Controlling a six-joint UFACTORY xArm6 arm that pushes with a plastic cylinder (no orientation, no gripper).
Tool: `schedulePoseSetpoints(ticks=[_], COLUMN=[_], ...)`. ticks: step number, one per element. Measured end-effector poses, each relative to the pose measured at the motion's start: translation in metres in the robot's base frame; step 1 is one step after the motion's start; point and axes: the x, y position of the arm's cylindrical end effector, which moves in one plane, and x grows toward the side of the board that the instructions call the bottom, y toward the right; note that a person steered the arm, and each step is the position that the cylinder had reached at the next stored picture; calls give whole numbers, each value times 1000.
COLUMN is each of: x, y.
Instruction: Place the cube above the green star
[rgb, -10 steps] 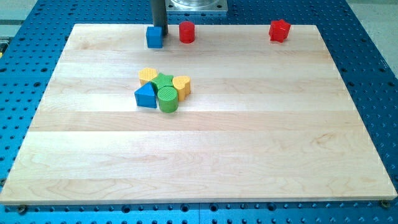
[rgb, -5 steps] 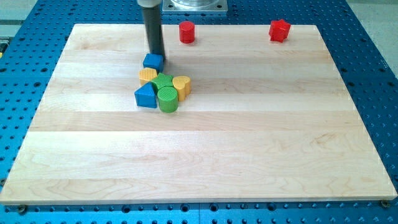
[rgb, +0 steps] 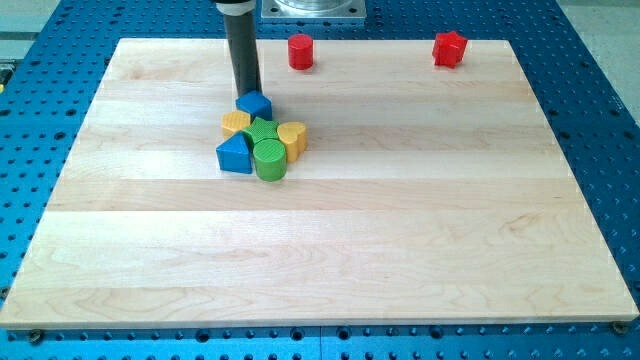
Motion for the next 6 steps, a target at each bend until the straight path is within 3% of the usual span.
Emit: schedulePoseSetpoints(ticks=[2,4,5,6], x=[5,-103,-127,-96], y=[15,-32,15,90])
